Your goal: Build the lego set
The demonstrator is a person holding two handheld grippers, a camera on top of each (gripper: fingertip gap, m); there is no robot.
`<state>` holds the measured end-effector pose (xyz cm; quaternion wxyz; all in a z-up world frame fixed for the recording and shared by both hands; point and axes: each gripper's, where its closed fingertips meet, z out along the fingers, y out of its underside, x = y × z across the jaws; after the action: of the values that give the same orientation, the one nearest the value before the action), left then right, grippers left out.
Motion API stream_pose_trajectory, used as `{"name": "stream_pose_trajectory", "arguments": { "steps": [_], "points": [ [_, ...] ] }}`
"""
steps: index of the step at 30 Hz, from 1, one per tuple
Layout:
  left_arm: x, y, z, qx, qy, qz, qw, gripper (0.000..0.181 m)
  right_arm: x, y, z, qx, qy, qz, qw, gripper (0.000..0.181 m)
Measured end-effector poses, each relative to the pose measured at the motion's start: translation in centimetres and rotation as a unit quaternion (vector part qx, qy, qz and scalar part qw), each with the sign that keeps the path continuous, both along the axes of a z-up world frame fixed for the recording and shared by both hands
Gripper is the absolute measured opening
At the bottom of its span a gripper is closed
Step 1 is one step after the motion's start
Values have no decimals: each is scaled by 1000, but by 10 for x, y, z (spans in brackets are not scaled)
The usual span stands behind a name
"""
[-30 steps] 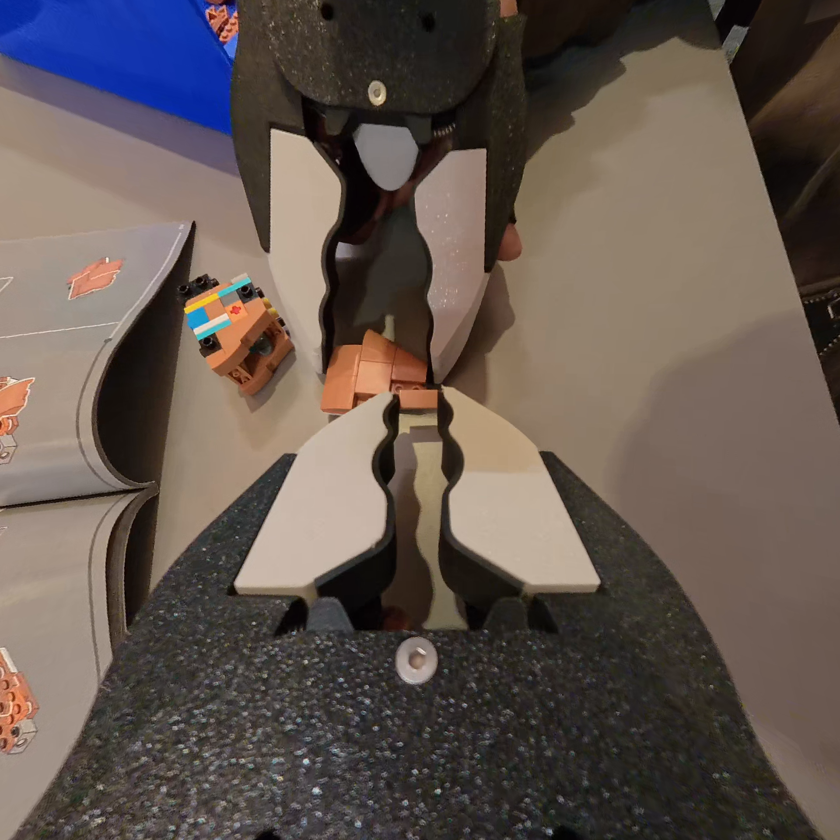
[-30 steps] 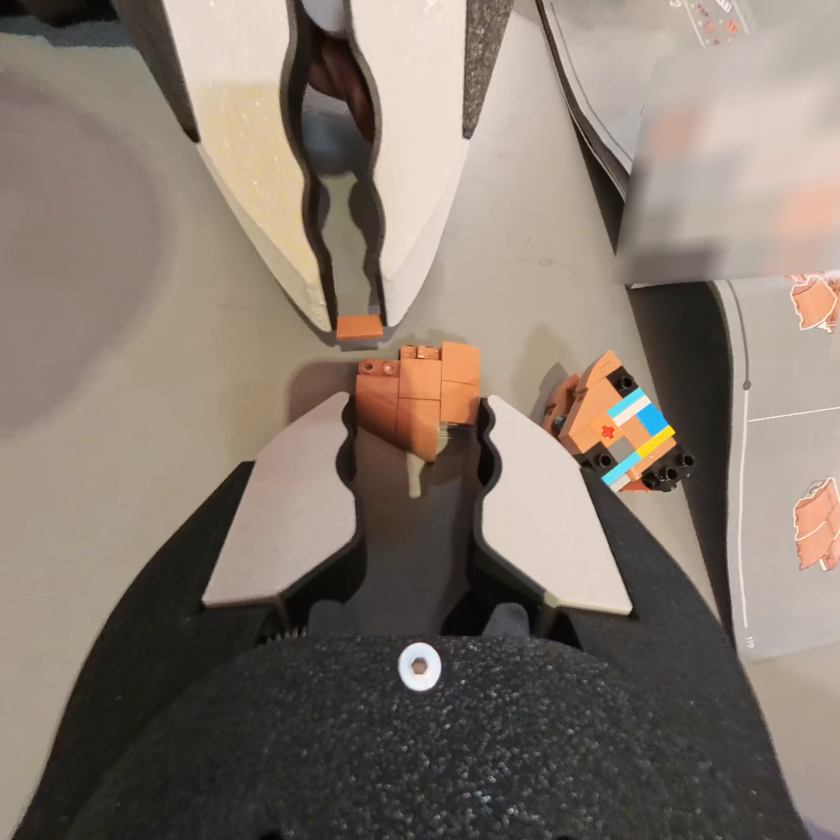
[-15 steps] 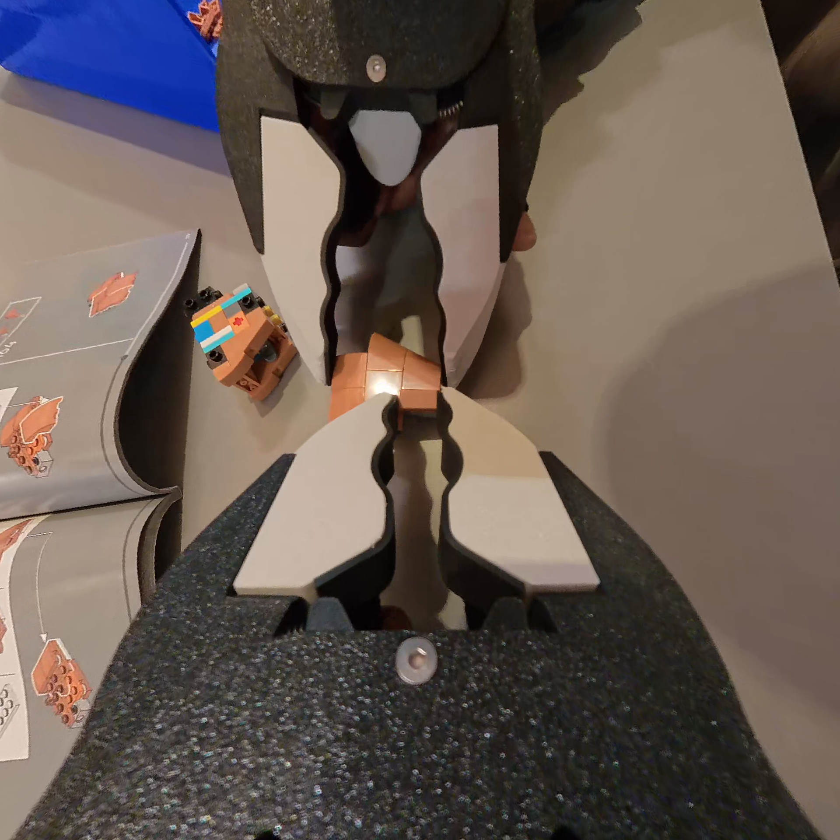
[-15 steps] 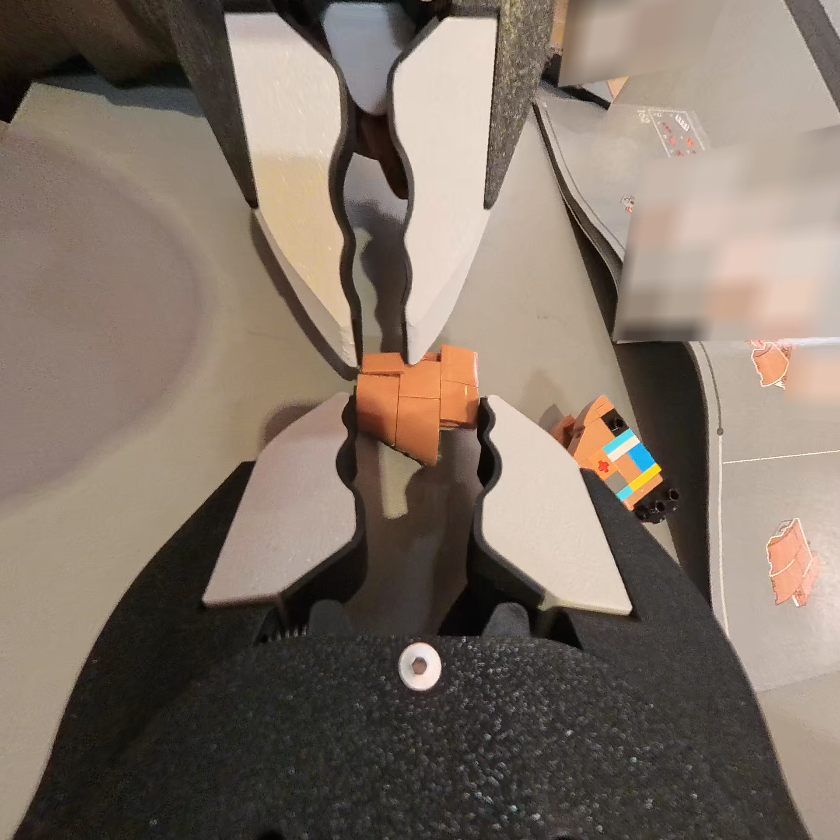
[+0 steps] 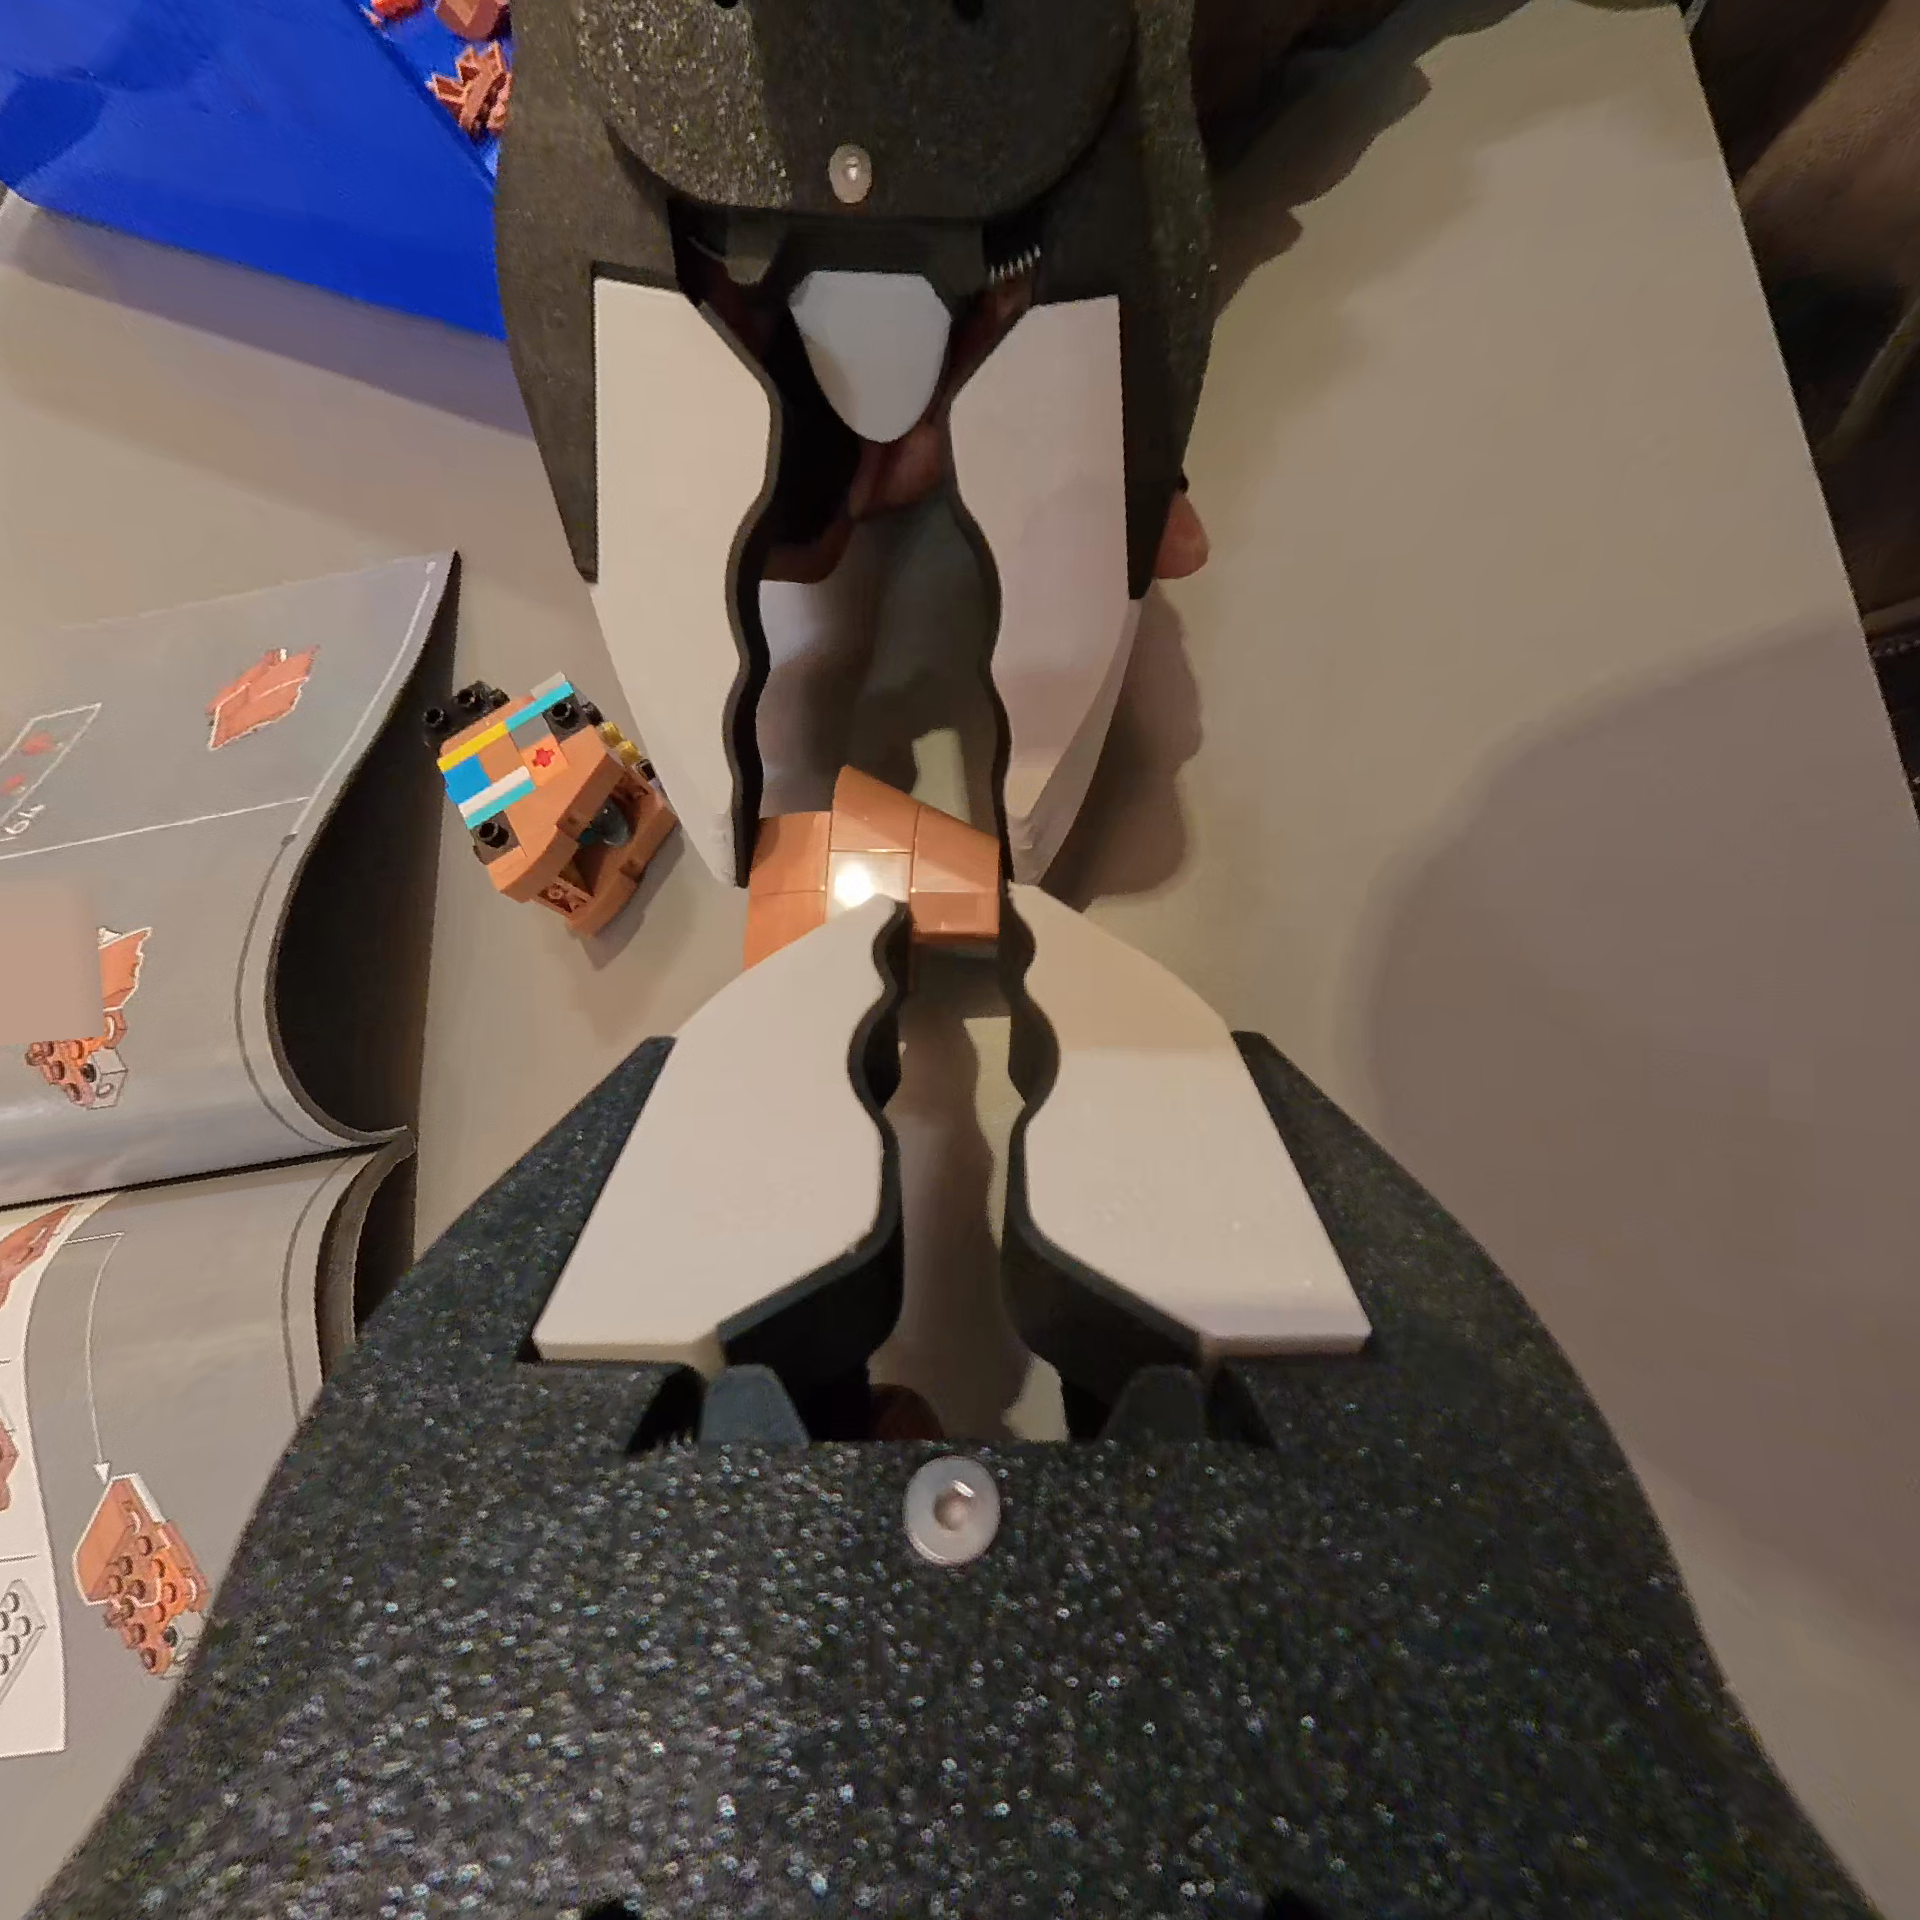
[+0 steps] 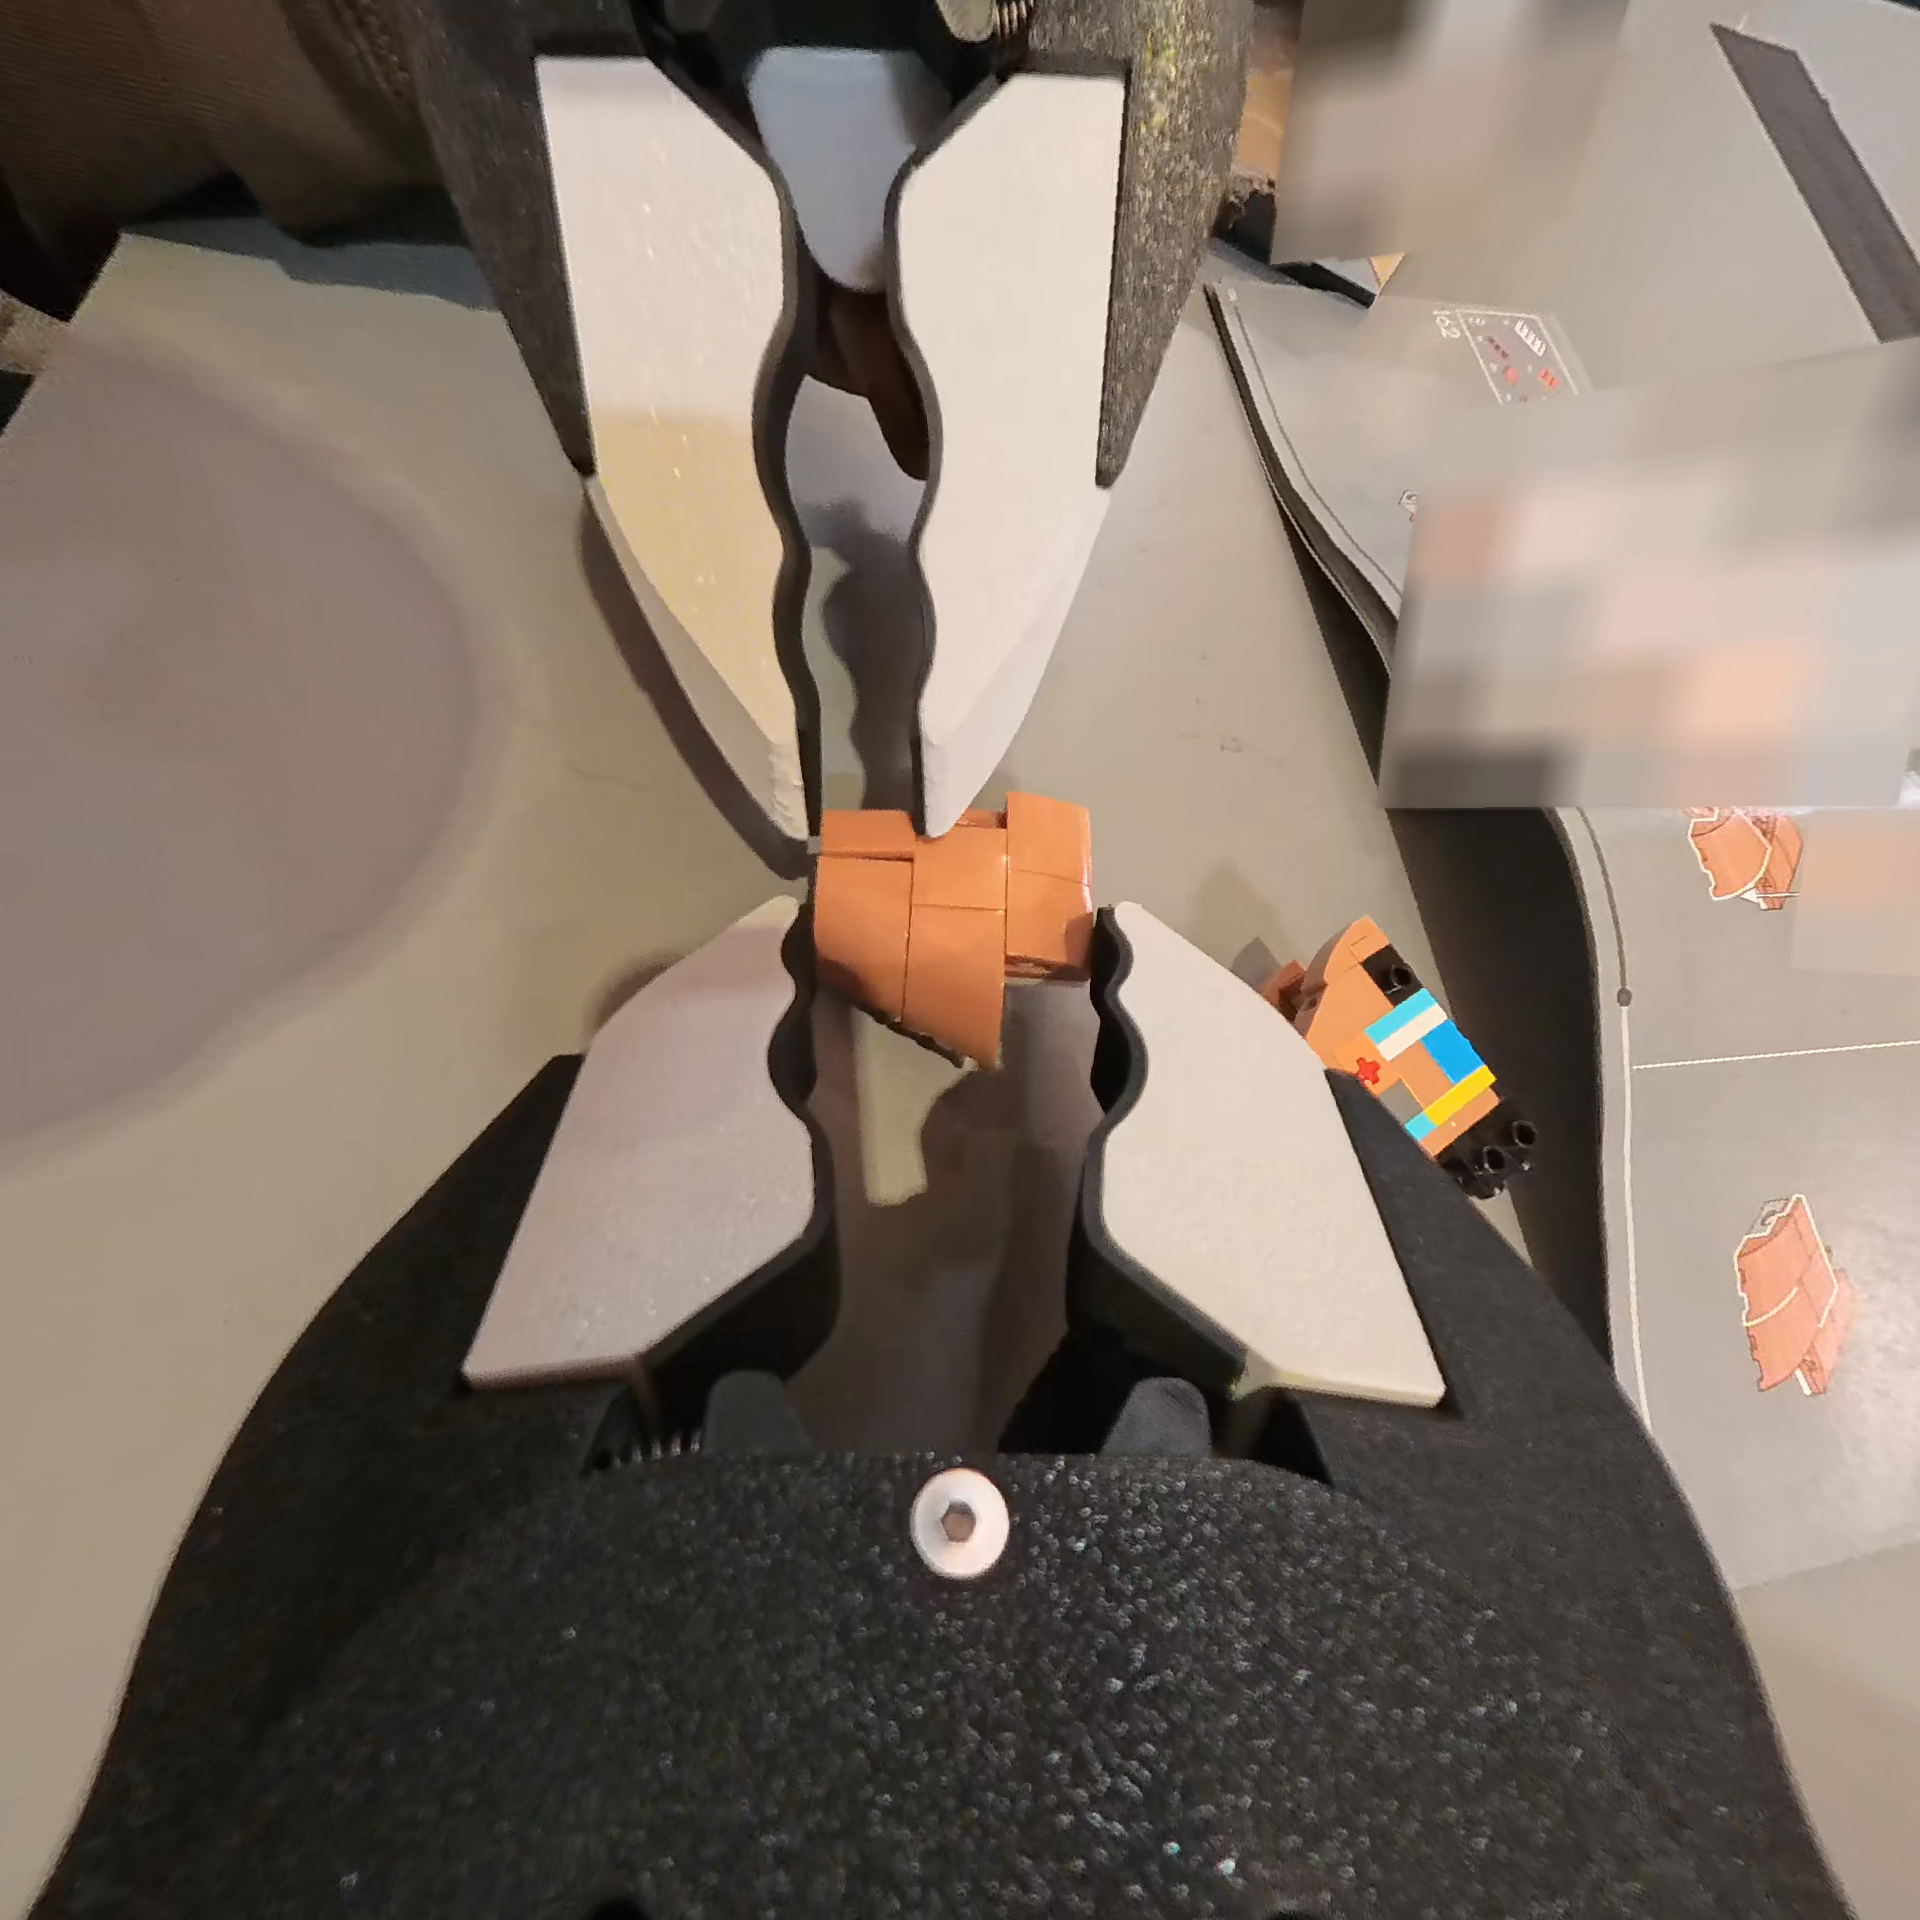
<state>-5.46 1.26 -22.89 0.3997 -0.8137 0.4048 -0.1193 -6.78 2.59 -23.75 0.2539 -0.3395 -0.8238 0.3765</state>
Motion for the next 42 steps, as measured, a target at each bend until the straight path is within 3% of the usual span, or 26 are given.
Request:
{"name": "stream_pose_trajectory", "arguments": {
  "steps": [35, 38, 42],
  "points": [
    [5, 6, 26, 40, -29, 13, 999, 23, 2, 1, 18, -59, 32, -4, 998, 51],
    [3, 8, 32, 84, -17, 9, 996, 28, 2, 3, 19, -69, 25, -8, 997, 51],
    [1, 10, 43, 209, 80, -21, 975, 32, 1, 10, 22, -98, 7, -25, 995, 51]
  ]
}}
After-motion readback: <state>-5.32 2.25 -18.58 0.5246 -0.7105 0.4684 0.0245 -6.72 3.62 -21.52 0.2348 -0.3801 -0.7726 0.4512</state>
